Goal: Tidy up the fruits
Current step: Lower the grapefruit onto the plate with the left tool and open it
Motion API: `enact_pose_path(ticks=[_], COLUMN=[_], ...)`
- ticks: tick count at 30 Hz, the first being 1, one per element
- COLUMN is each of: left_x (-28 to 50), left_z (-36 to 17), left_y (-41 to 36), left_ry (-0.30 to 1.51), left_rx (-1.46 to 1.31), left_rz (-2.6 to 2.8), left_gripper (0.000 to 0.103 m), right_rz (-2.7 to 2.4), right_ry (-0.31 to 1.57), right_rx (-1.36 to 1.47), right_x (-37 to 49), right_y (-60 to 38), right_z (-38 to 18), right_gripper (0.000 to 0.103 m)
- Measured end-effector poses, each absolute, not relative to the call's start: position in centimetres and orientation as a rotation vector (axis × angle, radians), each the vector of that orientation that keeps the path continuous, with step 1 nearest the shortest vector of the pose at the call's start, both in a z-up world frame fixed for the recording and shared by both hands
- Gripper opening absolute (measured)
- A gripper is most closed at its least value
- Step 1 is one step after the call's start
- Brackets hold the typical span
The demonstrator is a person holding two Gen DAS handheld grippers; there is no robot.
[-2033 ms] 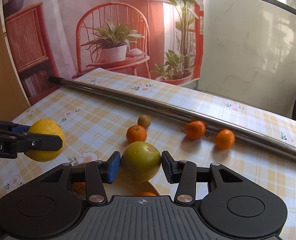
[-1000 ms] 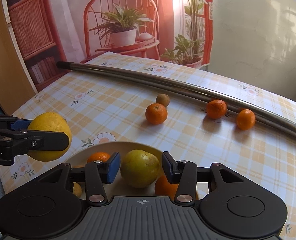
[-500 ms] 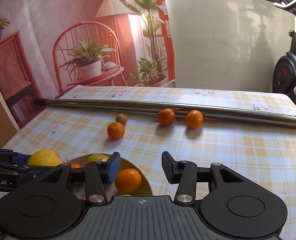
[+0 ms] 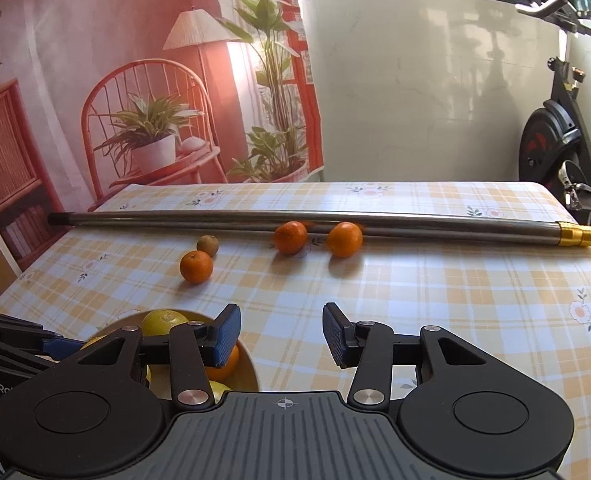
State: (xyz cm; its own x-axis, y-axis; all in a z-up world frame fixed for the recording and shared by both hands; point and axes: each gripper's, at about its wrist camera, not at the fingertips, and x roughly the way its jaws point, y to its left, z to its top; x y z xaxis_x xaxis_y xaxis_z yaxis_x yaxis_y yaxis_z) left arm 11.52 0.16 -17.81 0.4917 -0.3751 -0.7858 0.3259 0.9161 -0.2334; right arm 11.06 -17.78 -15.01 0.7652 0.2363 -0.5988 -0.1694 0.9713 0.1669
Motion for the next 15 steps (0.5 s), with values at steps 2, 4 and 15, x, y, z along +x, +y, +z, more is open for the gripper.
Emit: enact_pose_path(ticks=[2,4,15], left_x=[11.7,11.9,12.9], left_z=[-18.0,-18.2,-18.0], left_y=[-0.2,-0.4,-1.0], left_ry=[0.979,0.99,0.985], left_rx=[-0.054,-0.054,-0.101], left_rz=[-0.429,-0.429,-0.429], left_gripper=[0.058,0.058,0.058], right_rz=[0.216,0.212,0.194], right_ry=[0.671,0.672,0.672], right_rx=[0.109,0.114,0.156], right_x=[11.1,11.2,11.2], right_y=[-17.9,-18.1,-19.2], right_z=[-15.2,-15.3,-16.0], right_gripper=[0.042,0.042,0.042])
